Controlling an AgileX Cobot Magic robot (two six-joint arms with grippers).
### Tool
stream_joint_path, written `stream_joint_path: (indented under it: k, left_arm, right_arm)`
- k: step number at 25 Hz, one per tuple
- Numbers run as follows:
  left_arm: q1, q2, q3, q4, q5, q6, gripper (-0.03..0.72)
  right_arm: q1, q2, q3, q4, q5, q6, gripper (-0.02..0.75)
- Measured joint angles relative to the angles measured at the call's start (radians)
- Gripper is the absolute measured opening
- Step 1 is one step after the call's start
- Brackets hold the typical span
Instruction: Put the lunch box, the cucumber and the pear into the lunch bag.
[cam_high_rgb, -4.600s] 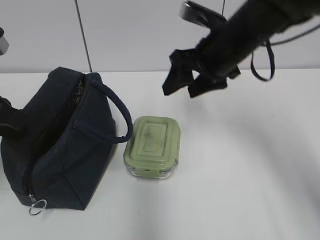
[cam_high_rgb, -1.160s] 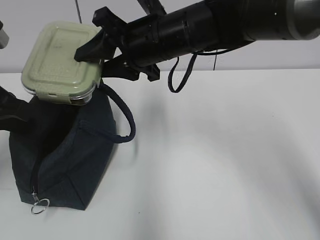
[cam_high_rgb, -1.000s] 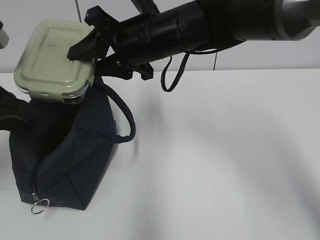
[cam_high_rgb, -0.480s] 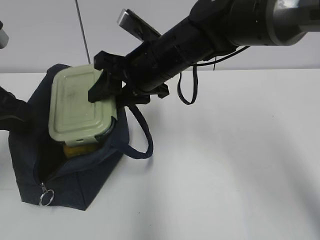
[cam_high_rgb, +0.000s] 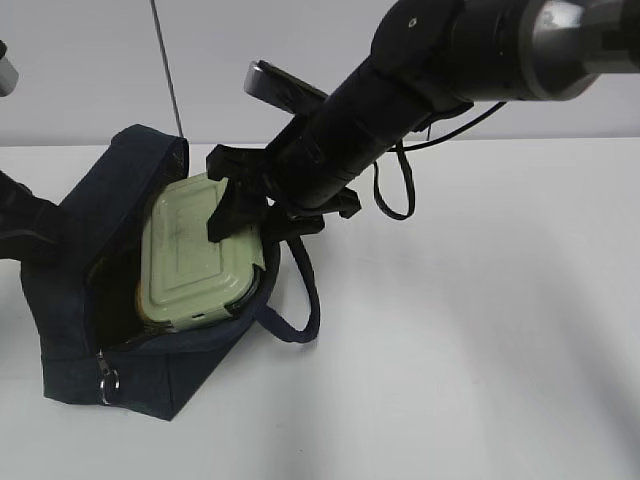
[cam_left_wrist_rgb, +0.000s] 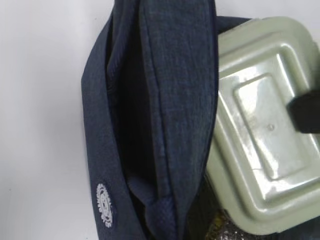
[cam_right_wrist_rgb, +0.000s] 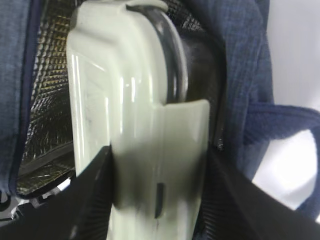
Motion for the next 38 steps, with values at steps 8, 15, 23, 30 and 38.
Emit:
stream_joint_path:
  k: [8,15,23,30,38]
  left_arm:
    - [0.0,0.0,0.0,0.0,0.001,0.0,-0.015]
    - [0.0,0.0,0.0,0.001,0.0,0.0,-0.015]
    - [0.0,0.0,0.0,0.002,0.0,0.0,-0.015]
    - [0.0,0.0,0.0,0.002,0.0,0.0,-0.015]
    - [0.0,0.0,0.0,0.003,0.0,0.0,-0.015]
  right_arm:
    - [0.066,0.047,-0.092,0.007,-0.019,-0.033,0.377]
    - [0.078,0.09,-0.262,0.014,0.088,-0.083,0.533]
    - [0.078,0.09,-0.497,-0.308,0.299,0.129,0.54]
    - [0.081,0.092,-0.505,-0.397,0.403,0.192,0.533]
    - [0.091,0.164,-0.506,-0.333,0.397,0.201,0.505]
